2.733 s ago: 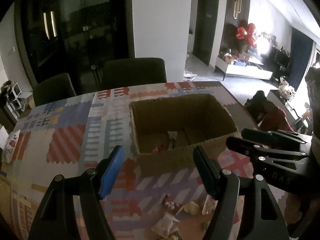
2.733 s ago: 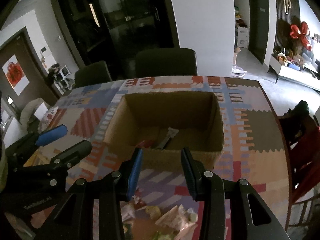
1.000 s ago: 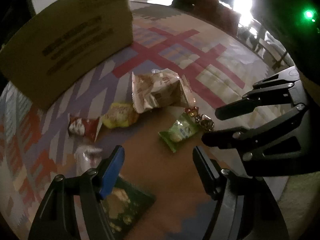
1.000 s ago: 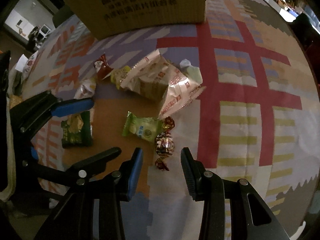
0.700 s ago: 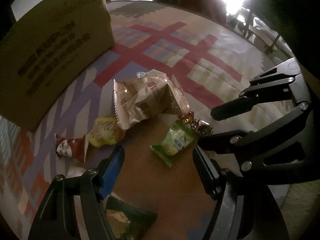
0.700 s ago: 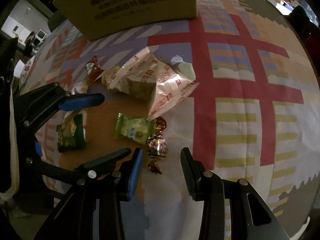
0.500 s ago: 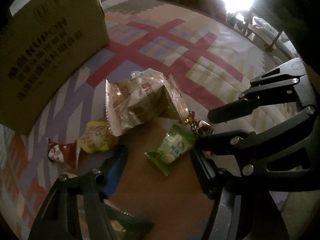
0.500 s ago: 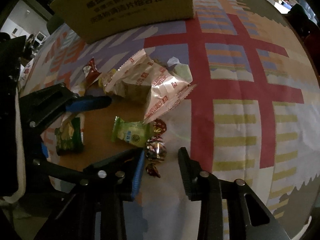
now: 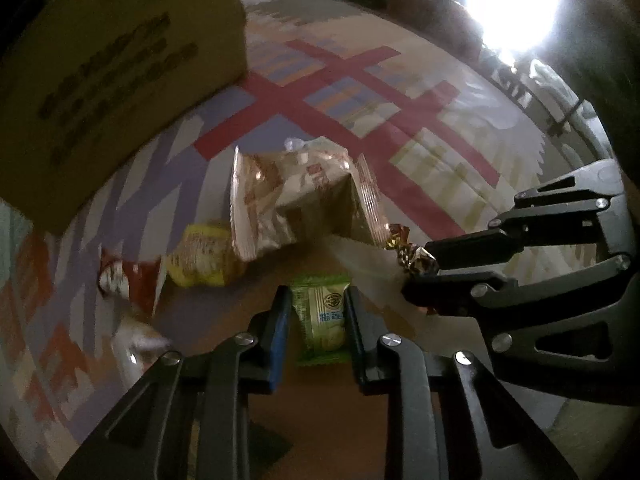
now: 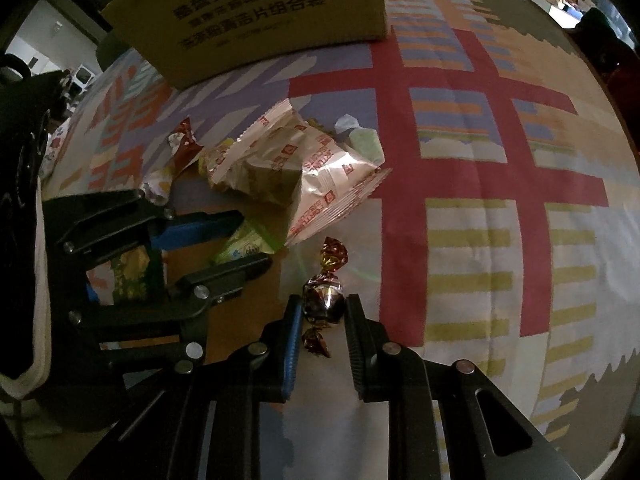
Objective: Organize snacks
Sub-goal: 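Grasp the green packet with the left gripper while the right grasps a foil-wrapped chocolate, then carry the green packet and chocolate over the cardboard box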
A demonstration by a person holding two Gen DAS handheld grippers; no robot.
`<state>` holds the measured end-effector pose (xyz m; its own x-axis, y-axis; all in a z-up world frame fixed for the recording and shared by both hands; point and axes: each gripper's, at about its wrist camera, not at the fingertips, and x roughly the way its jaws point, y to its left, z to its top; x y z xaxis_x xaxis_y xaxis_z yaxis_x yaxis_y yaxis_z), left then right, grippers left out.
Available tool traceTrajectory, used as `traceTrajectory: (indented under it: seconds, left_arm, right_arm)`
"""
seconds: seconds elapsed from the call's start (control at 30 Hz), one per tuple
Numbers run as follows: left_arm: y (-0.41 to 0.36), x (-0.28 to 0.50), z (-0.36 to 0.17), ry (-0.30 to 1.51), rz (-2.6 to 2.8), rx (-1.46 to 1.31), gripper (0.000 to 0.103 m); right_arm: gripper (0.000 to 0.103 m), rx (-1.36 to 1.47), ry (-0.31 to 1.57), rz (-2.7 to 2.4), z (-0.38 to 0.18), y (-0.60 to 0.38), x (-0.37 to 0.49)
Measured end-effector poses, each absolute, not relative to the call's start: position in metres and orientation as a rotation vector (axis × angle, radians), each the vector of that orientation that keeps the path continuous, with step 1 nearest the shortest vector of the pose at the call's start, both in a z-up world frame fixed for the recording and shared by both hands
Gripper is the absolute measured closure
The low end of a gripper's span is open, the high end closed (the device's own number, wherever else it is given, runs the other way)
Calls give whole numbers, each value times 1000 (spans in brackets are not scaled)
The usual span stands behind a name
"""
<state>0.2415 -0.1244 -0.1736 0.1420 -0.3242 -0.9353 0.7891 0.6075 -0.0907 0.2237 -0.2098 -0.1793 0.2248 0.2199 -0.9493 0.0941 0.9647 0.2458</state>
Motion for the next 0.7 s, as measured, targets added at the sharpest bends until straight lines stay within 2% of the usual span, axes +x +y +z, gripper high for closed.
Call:
traceTrajectory:
  seconds: [0.3, 0.7]
  left_arm:
    - [-109, 234, -161, 1199, -758, 368, 77]
    - [-83, 231, -113, 1112, -658, 224, 77]
  right_arm:
    - [81, 252, 1316, 105, -164, -205, 216]
    - [81, 215, 1211, 132, -122, -200, 209]
